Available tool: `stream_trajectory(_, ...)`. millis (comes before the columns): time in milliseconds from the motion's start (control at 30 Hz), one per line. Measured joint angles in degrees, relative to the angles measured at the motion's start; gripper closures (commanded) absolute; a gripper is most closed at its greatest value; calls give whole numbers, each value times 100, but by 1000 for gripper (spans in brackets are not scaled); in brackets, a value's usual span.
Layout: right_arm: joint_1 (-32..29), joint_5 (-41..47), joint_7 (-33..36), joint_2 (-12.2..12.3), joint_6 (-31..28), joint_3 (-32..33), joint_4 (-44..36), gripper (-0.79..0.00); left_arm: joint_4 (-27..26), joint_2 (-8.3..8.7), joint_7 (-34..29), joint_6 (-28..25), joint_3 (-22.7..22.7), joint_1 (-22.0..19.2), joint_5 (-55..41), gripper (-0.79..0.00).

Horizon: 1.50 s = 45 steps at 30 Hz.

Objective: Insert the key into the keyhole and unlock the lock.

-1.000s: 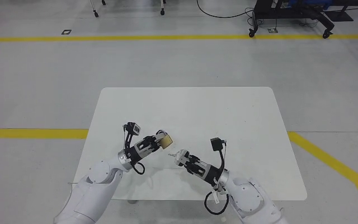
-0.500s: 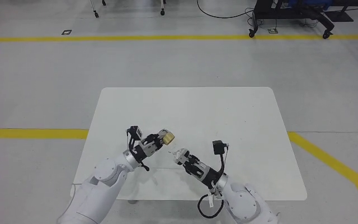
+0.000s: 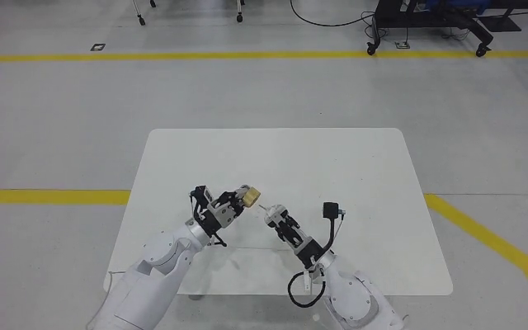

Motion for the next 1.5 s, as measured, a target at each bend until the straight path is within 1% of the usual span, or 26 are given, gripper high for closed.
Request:
stream_trajectory(100, 7, 17, 18, -12, 62, 3, 2, 0, -31, -5, 155, -114, 0, 6, 267, 0)
stream_trajectory(233, 11, -75, -175, -45, 277, -24, -10, 0, -154, -18, 510, -230, 50, 54, 779, 0)
stream_trajectory(333, 42, -88, -266, -77, 428, -86, -8, 0, -217, -32, 644, -256, 66, 90, 928, 0)
stream_trajectory(533, 167, 37, -233, -128, 526, -138, 103, 0, -275, -58, 830, -255, 66, 144, 1113, 0)
stream_trajectory(1500, 243, 141, -148, -257, 623, -94, 248, 0, -296, -171, 801, -225, -38, 231, 1158, 0)
